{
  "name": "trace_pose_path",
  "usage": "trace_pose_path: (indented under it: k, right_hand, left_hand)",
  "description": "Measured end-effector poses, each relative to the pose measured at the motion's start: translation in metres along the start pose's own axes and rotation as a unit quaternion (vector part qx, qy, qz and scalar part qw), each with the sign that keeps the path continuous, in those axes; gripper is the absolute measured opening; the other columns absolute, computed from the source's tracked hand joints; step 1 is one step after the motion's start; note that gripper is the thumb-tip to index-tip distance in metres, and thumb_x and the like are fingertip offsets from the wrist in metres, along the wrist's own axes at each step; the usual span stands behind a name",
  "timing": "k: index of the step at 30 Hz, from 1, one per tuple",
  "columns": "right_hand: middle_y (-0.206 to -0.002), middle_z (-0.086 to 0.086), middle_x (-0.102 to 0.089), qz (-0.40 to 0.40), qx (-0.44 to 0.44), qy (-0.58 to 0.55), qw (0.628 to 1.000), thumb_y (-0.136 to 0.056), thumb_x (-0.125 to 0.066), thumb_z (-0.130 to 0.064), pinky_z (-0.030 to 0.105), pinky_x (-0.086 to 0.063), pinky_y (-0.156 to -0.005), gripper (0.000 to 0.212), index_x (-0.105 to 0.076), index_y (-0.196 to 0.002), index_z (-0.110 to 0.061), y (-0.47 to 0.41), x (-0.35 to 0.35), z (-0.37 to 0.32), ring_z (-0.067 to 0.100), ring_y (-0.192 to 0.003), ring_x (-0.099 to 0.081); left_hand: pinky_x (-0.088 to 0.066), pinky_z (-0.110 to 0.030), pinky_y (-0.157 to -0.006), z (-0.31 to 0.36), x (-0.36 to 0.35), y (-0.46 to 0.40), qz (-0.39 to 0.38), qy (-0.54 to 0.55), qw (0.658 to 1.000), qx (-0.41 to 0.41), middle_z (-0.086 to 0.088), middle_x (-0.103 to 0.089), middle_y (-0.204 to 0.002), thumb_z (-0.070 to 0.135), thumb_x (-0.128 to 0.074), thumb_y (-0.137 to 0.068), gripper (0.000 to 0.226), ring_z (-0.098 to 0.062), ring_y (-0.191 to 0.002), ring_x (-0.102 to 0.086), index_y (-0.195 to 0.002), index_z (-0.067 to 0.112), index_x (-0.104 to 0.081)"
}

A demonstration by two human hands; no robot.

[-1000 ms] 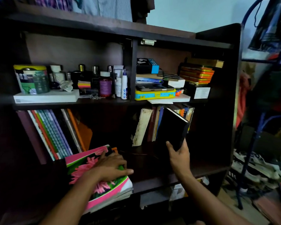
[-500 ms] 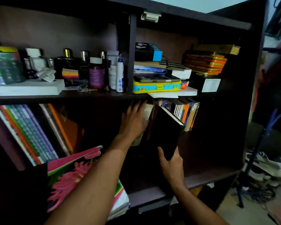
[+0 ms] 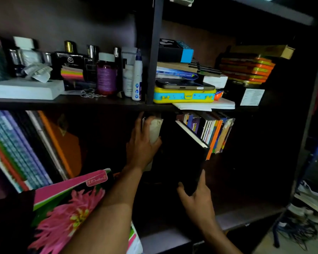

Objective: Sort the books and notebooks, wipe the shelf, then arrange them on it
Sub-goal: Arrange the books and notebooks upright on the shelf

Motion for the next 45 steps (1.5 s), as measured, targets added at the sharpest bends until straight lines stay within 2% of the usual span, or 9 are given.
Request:
trace_pose_path:
  k: [7,14,23,26,30,34,39,41,45]
  right_hand:
    - [-0.111,-0.015,-0.071,-0.042,0.006,0.048,0.998,-0.097,-0.059,-0.048,0.021,-0.057,-0.076,0.049,-0.029,-0.135,-0.059,-0.009,-0.011,0.000,0.004,-0.094,-0.071]
    - [-0.126,0.007,-0.069,-0.082,-0.007,0.116,0.990,-0.094,-0.057,-0.060,0.040,-0.055,-0.085,0.078,-0.020,-0.155,-0.028,-0.060,-0.038,-0.011,0.029,-0.110,-0.068]
    - [-0.127,-0.010,-0.058,-0.095,0.025,-0.005,0.995,-0.084,-0.067,-0.025,0.029,-0.052,-0.099,0.057,-0.037,-0.133,-0.036,-0.067,-0.042,0.009,0.001,-0.115,-0.058]
    - [-0.120,-0.014,-0.058,-0.053,0.069,0.024,0.996,-0.092,-0.070,-0.027,0.016,-0.052,-0.086,0.045,-0.040,-0.125,-0.034,-0.066,-0.045,0.010,-0.003,-0.107,-0.059]
    - [-0.097,-0.011,-0.052,-0.028,0.137,0.080,0.987,-0.097,-0.061,-0.012,0.023,-0.046,-0.068,0.021,-0.048,-0.100,-0.028,-0.064,-0.044,0.015,0.005,-0.082,-0.054]
    - [-0.120,-0.005,-0.055,-0.064,0.175,0.124,0.975,-0.097,-0.062,-0.014,0.029,-0.054,-0.088,0.032,-0.057,-0.128,-0.018,-0.065,-0.051,0.016,0.008,-0.103,-0.059]
    - [-0.152,-0.004,-0.039,-0.166,0.132,0.164,0.963,-0.100,-0.058,-0.026,0.011,-0.030,-0.105,0.062,-0.033,-0.156,-0.019,-0.068,-0.056,0.013,0.011,-0.135,-0.045]
    - [-0.151,-0.004,-0.042,-0.153,0.133,0.168,0.965,-0.100,-0.057,-0.027,0.012,-0.029,-0.105,0.059,-0.036,-0.154,-0.020,-0.068,-0.056,0.013,0.011,-0.135,-0.044]
    - [-0.128,-0.008,-0.054,-0.123,0.141,0.170,0.968,-0.098,-0.056,-0.033,0.021,-0.045,-0.098,0.037,-0.052,-0.135,-0.027,-0.069,-0.054,0.016,0.007,-0.117,-0.051]
  left_hand:
    - [-0.047,-0.047,-0.100,0.001,0.000,-0.001,-0.045,0.021,0.997,0.053,-0.008,-0.032,-0.159,0.050,-0.066,-0.084,0.074,-0.035,-0.137,-0.046,-0.145,0.048,-0.023]
    - [-0.055,-0.051,-0.090,-0.001,0.000,0.001,-0.024,0.015,0.999,0.032,-0.012,-0.049,-0.147,0.051,-0.066,-0.090,0.077,-0.038,-0.124,-0.058,-0.149,0.051,-0.016]
    - [-0.057,-0.049,-0.089,0.000,-0.005,0.001,-0.019,0.023,0.999,0.021,-0.012,-0.045,-0.151,0.058,-0.057,-0.095,0.074,-0.034,-0.128,-0.056,-0.150,0.053,-0.009]
    - [-0.057,-0.048,-0.090,0.004,-0.006,0.003,-0.024,0.040,0.998,0.033,-0.014,-0.042,-0.152,0.051,-0.061,-0.095,0.077,-0.035,-0.130,-0.054,-0.151,0.054,-0.008]
    - [-0.050,-0.045,-0.098,0.005,-0.007,0.004,-0.048,0.058,0.996,0.052,-0.012,-0.033,-0.159,0.048,-0.069,-0.091,0.090,-0.034,-0.138,-0.045,-0.152,0.055,-0.003]
    - [-0.043,-0.044,-0.109,0.005,-0.005,0.004,-0.023,0.074,0.995,0.057,-0.009,-0.028,-0.164,0.045,-0.074,-0.089,0.100,-0.029,-0.145,-0.037,-0.158,0.045,-0.002]
    - [-0.039,-0.047,-0.108,0.007,-0.004,0.008,-0.115,0.002,0.949,0.294,-0.017,-0.037,-0.159,0.088,-0.043,-0.076,0.112,-0.037,-0.141,-0.041,-0.160,0.016,-0.021]
    - [-0.043,-0.045,-0.102,0.007,-0.006,0.006,-0.150,-0.029,0.938,0.312,-0.020,-0.050,-0.147,0.093,-0.028,-0.074,0.115,-0.038,-0.132,-0.050,-0.151,0.008,-0.038]
    - [-0.040,-0.049,-0.112,0.002,-0.018,0.006,-0.123,0.079,0.942,0.301,-0.020,-0.043,-0.154,0.088,-0.041,-0.077,0.112,-0.039,-0.139,-0.043,-0.160,0.015,-0.022]
Point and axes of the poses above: each hand's wrist, its own y-axis away from the middle knuckle, its own x-axis out of the back of the hand, z = x × y, the point moved 1 cm from there along -y, towards the middle knuckle
